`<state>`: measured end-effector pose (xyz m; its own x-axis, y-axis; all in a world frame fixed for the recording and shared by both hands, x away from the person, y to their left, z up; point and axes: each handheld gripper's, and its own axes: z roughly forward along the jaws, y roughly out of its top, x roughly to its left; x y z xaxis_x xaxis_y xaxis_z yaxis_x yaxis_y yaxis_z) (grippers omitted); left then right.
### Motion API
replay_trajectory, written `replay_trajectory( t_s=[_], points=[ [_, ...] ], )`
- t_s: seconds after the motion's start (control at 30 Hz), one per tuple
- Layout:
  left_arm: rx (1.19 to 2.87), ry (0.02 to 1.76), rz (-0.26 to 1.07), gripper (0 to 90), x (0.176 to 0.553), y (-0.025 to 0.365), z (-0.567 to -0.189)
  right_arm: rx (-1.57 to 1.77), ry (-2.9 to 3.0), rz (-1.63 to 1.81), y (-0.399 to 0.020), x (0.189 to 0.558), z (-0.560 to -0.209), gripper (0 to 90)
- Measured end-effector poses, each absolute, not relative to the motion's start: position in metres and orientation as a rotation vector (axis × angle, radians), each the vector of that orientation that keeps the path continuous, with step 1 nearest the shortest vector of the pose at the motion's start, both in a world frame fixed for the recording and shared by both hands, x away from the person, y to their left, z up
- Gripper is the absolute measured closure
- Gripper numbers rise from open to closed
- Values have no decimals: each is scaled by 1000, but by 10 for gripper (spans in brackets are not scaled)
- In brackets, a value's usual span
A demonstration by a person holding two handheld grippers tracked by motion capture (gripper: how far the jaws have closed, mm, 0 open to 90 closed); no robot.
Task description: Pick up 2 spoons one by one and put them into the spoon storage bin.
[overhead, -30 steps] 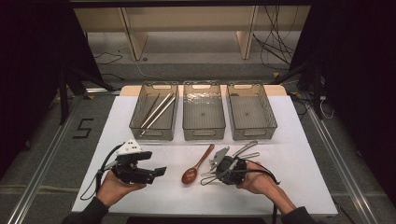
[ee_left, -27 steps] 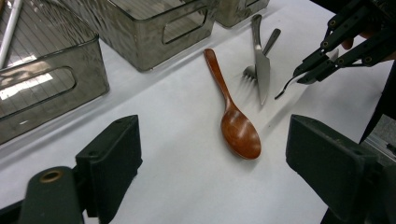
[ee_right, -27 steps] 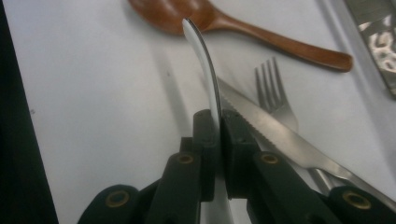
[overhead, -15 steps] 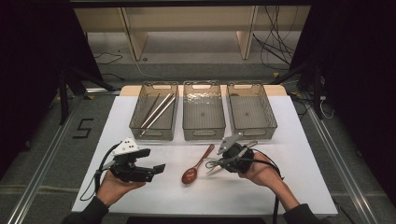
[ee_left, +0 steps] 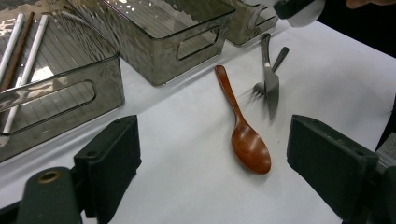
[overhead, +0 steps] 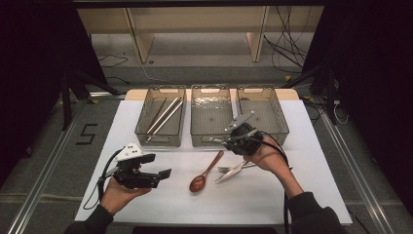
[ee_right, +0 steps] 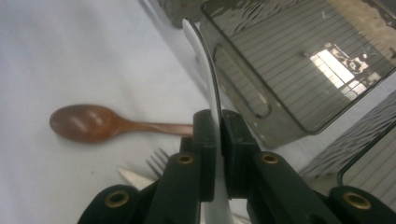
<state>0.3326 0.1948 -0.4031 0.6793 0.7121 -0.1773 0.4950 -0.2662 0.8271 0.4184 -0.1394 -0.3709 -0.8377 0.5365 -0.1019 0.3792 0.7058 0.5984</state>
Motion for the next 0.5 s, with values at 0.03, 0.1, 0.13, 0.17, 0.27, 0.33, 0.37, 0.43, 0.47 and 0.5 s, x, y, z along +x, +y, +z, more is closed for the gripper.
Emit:
replay_trajectory(
  t_s=[0.03, 0.1, 0.13, 0.17, 0.27, 0.33, 0.37, 0.43, 0.47, 0.5],
  points=[
    [1931, 939, 285, 171, 332, 195, -403, 733, 2643, 843, -139, 421, -369, 858],
    [1933, 934, 296, 171, 333, 196, -402, 753, 2630, 849, -137, 425, -367, 858],
    [1919, 939, 295, 170, 333, 197, -402, 756, 2626, 859, -137, 427, -365, 858],
    [1917, 941, 297, 170, 333, 198, -402, 758, 2622, 871, -136, 429, -364, 858],
    [1902, 948, 297, 170, 334, 198, -402, 768, 2609, 874, -133, 435, -360, 858],
    [1903, 947, 297, 170, 334, 198, -402, 783, 2604, 882, -131, 440, -358, 858],
    [1904, 947, 298, 170, 334, 197, -402, 784, 2601, 885, -130, 443, -357, 858],
    [1911, 941, 299, 170, 334, 197, -402, 795, 2600, 893, -127, 448, -355, 858],
    [1911, 941, 300, 169, 334, 197, -402, 797, 2598, 891, -126, 450, -355, 858],
    [1906, 943, 300, 169, 334, 197, -402, 796, 2598, 890, -124, 452, -354, 858]
  ],
)
